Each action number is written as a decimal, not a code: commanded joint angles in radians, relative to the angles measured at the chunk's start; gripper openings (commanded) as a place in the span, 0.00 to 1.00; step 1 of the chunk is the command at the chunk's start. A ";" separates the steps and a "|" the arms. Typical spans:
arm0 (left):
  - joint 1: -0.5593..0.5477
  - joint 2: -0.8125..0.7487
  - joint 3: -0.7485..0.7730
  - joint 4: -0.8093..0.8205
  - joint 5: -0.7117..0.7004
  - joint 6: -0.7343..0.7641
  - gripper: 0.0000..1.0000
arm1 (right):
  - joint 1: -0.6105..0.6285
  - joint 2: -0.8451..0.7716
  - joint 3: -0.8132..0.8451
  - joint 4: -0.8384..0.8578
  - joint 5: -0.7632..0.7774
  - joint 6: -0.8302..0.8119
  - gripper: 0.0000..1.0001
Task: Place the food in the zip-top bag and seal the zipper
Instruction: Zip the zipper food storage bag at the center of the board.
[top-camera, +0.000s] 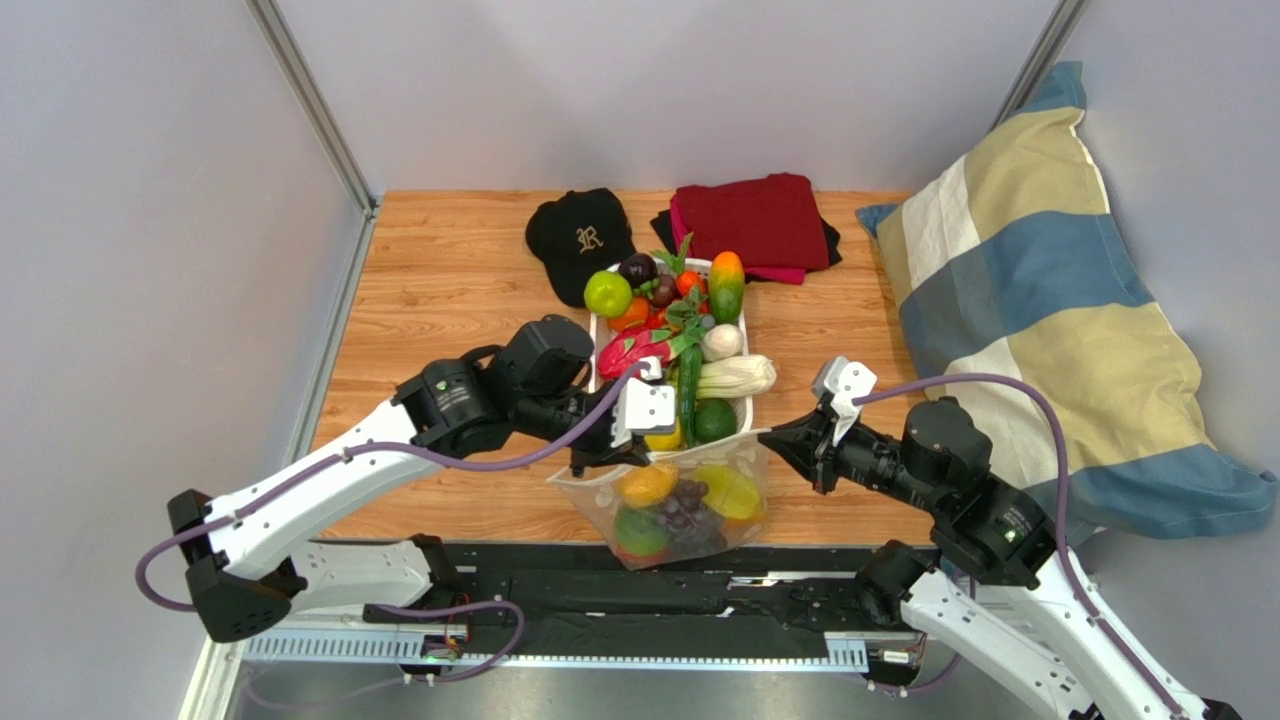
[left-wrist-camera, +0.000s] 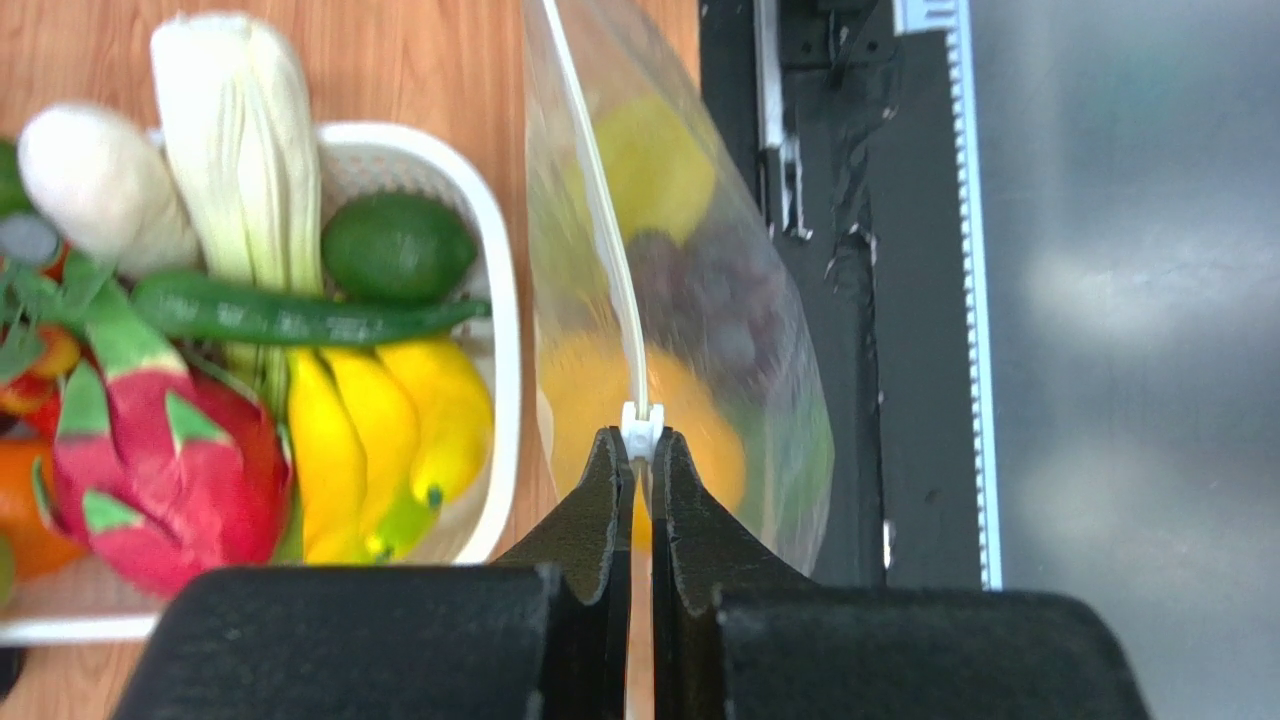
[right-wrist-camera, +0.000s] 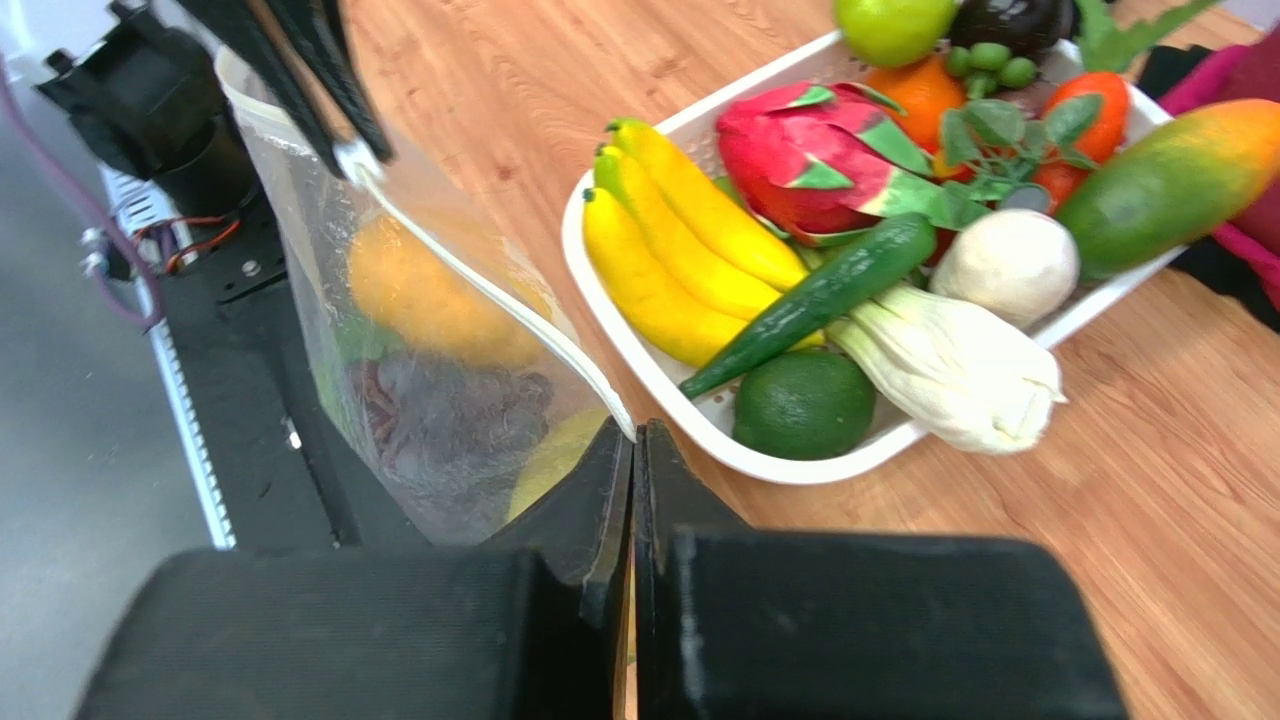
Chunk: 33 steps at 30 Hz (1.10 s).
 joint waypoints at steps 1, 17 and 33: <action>0.022 -0.109 -0.035 -0.199 -0.068 0.065 0.00 | -0.005 -0.028 0.005 0.002 0.180 0.014 0.00; 0.114 -0.343 -0.117 -0.400 -0.318 0.147 0.00 | -0.017 -0.053 0.012 -0.050 0.268 -0.010 0.00; 0.179 -0.185 -0.121 -0.130 -0.399 0.142 0.00 | -0.017 0.016 -0.005 -0.012 0.191 -0.045 0.00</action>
